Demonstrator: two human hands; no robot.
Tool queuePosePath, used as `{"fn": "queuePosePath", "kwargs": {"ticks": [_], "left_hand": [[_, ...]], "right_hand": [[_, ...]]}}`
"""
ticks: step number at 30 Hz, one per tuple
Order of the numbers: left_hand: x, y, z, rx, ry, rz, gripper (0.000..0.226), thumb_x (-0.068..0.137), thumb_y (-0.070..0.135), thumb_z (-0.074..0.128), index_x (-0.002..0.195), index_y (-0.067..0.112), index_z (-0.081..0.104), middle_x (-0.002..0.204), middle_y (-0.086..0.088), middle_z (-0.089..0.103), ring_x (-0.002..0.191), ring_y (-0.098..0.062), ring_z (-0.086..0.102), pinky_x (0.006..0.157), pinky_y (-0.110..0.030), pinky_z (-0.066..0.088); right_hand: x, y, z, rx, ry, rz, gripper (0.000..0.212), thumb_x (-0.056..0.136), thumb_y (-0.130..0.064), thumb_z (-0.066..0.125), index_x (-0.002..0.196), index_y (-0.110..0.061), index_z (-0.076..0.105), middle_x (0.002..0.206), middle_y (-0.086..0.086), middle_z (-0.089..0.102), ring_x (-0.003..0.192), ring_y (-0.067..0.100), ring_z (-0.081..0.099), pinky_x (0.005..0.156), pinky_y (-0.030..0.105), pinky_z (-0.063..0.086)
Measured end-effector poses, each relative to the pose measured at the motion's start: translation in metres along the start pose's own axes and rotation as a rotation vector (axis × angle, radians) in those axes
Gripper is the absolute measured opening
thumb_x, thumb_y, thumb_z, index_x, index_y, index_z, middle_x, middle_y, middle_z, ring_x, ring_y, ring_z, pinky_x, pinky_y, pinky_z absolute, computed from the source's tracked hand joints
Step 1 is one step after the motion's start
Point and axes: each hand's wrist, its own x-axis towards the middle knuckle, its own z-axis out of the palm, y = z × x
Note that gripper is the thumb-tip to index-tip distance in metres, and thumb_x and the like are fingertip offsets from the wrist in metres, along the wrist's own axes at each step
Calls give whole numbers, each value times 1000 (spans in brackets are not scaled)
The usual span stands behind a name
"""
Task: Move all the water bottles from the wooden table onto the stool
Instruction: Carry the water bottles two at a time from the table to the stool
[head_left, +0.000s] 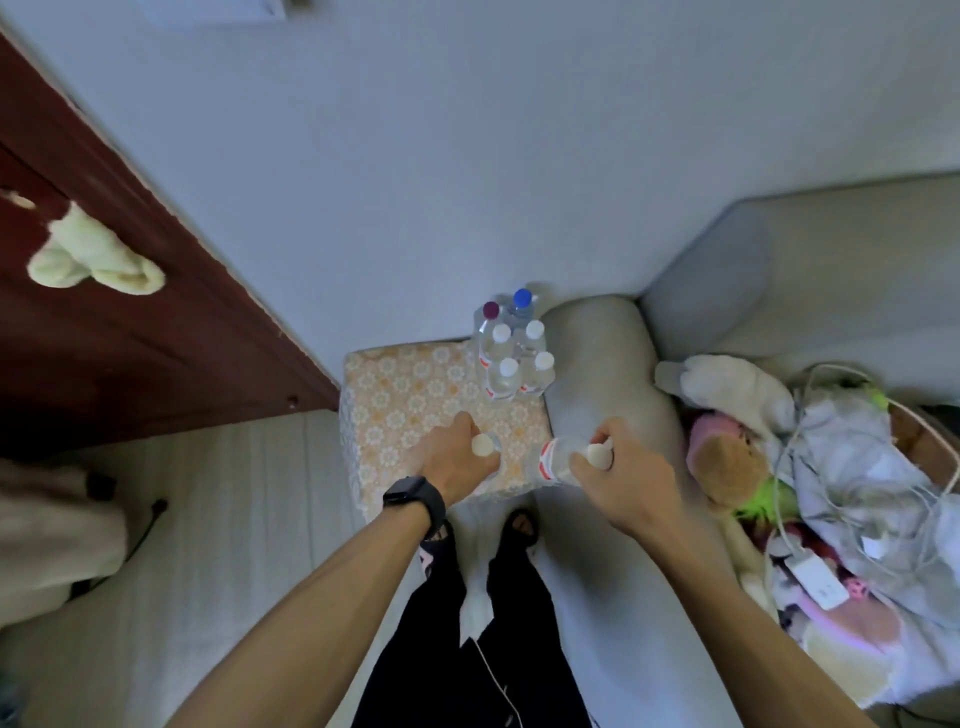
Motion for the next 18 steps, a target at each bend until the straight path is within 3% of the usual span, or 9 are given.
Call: {"fn": "queuePosePath", "kwargs": {"ticks": [4,8,12,18], "left_hand": [[32,5,24,-7,26,-56,32,84,46,64,96,22,46,76,1,61,65,-21,59,51,-33,45],[63,7,49,-40,53,-130,33,82,51,63,94,27,43,75,4,61,65,-20,60,49,-31,43],[90,7,78,-46,75,-174,35,84,52,63,95,28,41,76,4,63,67,-22,63,57,-38,55],[125,12,108,-45,134,-196,34,84,52,62,95,26,43,75,2,66,66,-24,63,58,-41,55]], "right_hand": [[44,12,20,21,-37,-38,25,85,-40,63,94,-22,48,71,-3,60,76,33,61,62,34,34],[84,23,41,30,-97,-25,25,88,-42,56,99,-23,46,71,-4,57,68,28,54,62,34,37],[122,32,60,34,-124,18,27,89,-47,55,102,-25,44,81,1,62,73,30,54,67,36,41],[163,45,83,36,-131,-21,24,91,-44,57,102,-27,44,76,-6,61,70,23,55,68,33,40]]}}
